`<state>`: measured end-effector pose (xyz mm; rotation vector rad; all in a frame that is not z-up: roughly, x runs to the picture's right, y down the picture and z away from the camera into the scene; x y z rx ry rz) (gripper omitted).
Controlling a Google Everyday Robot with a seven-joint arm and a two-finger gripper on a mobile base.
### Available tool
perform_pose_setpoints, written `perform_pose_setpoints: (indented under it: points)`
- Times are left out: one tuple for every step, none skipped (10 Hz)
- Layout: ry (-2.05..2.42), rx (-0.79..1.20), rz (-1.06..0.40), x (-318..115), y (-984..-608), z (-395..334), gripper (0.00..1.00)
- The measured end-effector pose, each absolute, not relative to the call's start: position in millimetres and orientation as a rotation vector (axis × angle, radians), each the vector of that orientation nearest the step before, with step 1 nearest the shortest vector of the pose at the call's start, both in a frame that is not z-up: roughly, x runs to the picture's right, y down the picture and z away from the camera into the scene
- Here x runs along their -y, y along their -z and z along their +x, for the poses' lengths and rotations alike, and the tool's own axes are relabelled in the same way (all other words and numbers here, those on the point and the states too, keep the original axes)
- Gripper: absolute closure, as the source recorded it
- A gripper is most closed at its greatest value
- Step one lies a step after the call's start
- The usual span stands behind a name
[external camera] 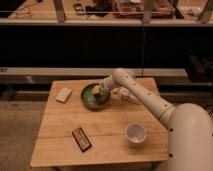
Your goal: Place the pepper in the ceramic bowl
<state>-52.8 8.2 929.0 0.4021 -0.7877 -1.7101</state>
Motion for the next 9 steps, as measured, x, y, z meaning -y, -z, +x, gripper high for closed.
perform_pose_setpoints:
  points:
    - [1.715,0.789,0.398,-9.2,-929.8,-52.1,0.46]
    - [1.72,0.79,0.392,-10.1,-930.9,-51.7,0.34]
    - [1.724,0.789,0.389,-9.8,-931.5,-51.9,0.26]
    - [1.728,0.786,0.388,-8.4,-931.2,-51.7,0.25]
    - [1.729,0.782,0.385,-7.4,-931.4,-50.7,0.25]
    - [1.73,0.772,0.378,-5.4,-931.3,-48.8,0.25]
    - [1.735,0.758,0.368,-3.0,-931.7,-46.6,0.25]
    - [1.733,0.74,0.364,2.4,-930.1,-44.5,0.25]
    - [1.726,0.716,0.361,10.2,-927.4,-40.0,0.25]
